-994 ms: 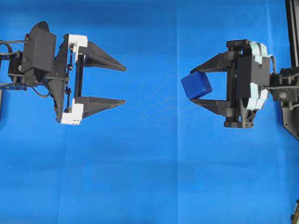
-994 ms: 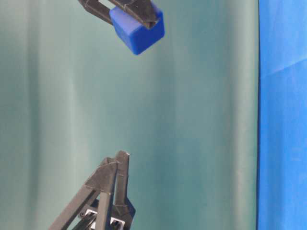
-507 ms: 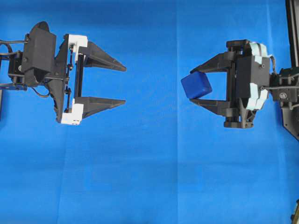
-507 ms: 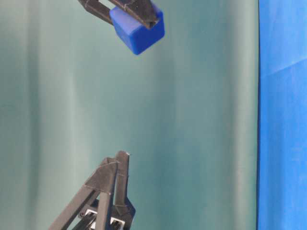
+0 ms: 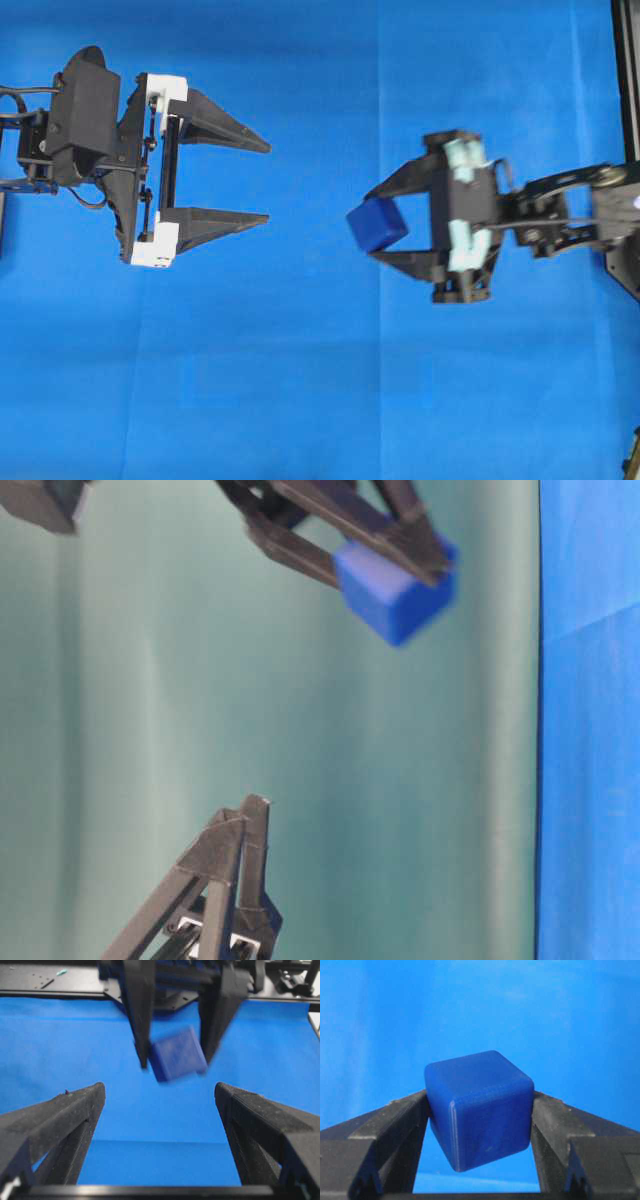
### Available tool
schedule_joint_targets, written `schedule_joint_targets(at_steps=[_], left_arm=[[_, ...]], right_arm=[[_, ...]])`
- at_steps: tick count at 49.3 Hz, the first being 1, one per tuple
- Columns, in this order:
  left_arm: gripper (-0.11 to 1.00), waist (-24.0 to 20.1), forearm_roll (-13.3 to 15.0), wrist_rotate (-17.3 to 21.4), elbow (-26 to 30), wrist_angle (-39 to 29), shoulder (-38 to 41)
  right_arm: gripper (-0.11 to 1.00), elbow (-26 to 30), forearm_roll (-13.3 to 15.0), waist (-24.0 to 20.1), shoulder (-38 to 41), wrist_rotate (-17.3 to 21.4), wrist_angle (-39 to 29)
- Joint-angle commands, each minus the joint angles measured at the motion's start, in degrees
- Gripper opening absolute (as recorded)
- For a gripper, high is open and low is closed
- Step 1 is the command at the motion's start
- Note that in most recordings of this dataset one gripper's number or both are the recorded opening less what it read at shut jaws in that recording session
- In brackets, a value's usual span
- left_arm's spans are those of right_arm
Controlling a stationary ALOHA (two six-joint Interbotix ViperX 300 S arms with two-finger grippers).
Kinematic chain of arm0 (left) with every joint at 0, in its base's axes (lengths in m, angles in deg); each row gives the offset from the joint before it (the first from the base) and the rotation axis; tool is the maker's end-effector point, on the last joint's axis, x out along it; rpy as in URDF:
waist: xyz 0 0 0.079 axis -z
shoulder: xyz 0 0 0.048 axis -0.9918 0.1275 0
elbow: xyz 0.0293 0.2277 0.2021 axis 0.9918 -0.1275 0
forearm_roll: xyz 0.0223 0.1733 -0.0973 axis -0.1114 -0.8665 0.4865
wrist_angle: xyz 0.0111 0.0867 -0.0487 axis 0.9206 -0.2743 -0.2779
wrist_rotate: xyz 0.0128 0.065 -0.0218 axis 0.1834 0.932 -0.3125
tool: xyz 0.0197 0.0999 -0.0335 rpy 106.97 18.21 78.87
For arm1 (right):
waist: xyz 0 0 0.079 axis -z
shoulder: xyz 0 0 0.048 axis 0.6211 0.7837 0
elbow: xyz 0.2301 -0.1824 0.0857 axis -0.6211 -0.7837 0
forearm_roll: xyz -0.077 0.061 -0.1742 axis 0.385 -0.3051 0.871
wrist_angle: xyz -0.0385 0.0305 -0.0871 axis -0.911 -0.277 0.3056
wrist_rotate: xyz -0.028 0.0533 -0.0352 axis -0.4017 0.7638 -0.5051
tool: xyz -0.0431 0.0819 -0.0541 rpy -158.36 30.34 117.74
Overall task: Handover the blue block to the right arm after grasping it with the left arm, then place it in the designated position.
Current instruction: 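Lower the cube with the right gripper onto the table center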
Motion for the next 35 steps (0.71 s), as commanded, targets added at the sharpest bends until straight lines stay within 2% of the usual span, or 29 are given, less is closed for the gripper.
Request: schedule_joint_targets(at_steps=[1, 20, 35], left_arm=[[0.93, 0.1, 0.1, 0.0, 1.4, 0.6, -0.9], [0.93, 0.1, 0.0, 0.0, 1.3, 0.6, -1.0], [0.93, 0.1, 0.0, 0.0, 1.4, 0.6, -0.9]], right_arm=[[0.52, 1.4, 0.1, 0.5, 1.9, 0.5, 2.6], [0.52, 3.4, 0.0, 3.1, 14.9, 0.7, 14.6], [0.52, 6.8, 0.1, 3.4, 22.9, 0.7, 17.5]])
